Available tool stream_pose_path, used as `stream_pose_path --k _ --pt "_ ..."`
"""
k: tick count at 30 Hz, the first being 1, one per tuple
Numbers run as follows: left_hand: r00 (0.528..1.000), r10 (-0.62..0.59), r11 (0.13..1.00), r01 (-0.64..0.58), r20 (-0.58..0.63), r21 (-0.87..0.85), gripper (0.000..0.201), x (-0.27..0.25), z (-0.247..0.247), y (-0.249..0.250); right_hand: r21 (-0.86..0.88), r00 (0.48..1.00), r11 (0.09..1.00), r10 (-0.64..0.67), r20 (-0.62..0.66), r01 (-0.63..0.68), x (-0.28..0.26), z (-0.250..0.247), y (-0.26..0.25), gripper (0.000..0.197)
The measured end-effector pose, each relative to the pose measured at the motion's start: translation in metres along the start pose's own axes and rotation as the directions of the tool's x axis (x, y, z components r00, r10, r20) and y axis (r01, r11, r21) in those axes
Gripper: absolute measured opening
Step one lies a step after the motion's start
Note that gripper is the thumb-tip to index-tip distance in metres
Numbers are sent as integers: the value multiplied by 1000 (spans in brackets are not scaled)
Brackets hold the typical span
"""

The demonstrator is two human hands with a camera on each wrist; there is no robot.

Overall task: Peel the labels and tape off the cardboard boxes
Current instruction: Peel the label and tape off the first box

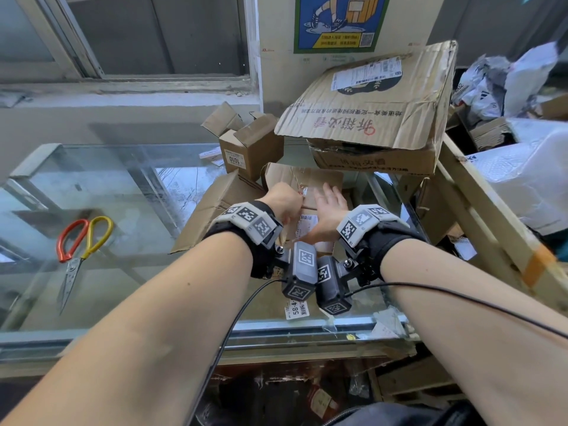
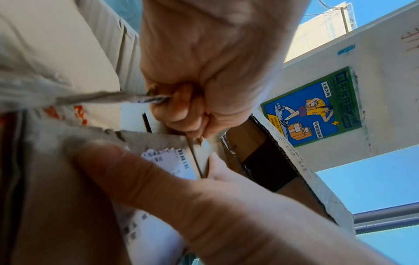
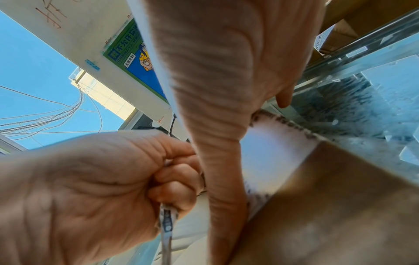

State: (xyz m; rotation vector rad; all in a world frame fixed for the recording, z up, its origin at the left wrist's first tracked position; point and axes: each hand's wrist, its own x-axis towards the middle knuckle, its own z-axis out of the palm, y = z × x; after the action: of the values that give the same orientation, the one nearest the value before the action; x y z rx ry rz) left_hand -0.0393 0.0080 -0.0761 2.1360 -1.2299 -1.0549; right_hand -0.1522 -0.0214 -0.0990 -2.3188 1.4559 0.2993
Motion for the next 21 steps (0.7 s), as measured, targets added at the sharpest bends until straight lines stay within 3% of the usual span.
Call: stream_pose_path --k 5,8,10,12,15,19,21 --pt "1000 15 993 -18 -26 -120 32 -5 -1 5 -79 1000 997 14 6 -14 -1 -5 -3 129" --pt "995 -60 940 82 77 -332 26 -15 -4 7 -104 999 995 7 53 -1 -3 -7 -2 132" --pt "994 -49 937 78 93 -342 22 -18 -6 5 -114 998 993 -6 63 13 -8 -10 -2 133" --pt "999 9 970 -1 32 -245 16 -20 -8 2 -128 999 992 -13 48 19 -15 -16 -5 127" --pt "992 122 992 -122 -22 -19 9 -26 -22 0 -96 995 995 -10 -96 1 -24 -34 -6 95" --pt "986 154 971 -164 69 173 21 -37 -44 1 -156 919 985 -124 -374 69 -31 -37 3 75" --pt "981 161 944 -185 110 273 23 -43 -47 2 -108 891 978 -206 -405 177 -32 -31 5 67"
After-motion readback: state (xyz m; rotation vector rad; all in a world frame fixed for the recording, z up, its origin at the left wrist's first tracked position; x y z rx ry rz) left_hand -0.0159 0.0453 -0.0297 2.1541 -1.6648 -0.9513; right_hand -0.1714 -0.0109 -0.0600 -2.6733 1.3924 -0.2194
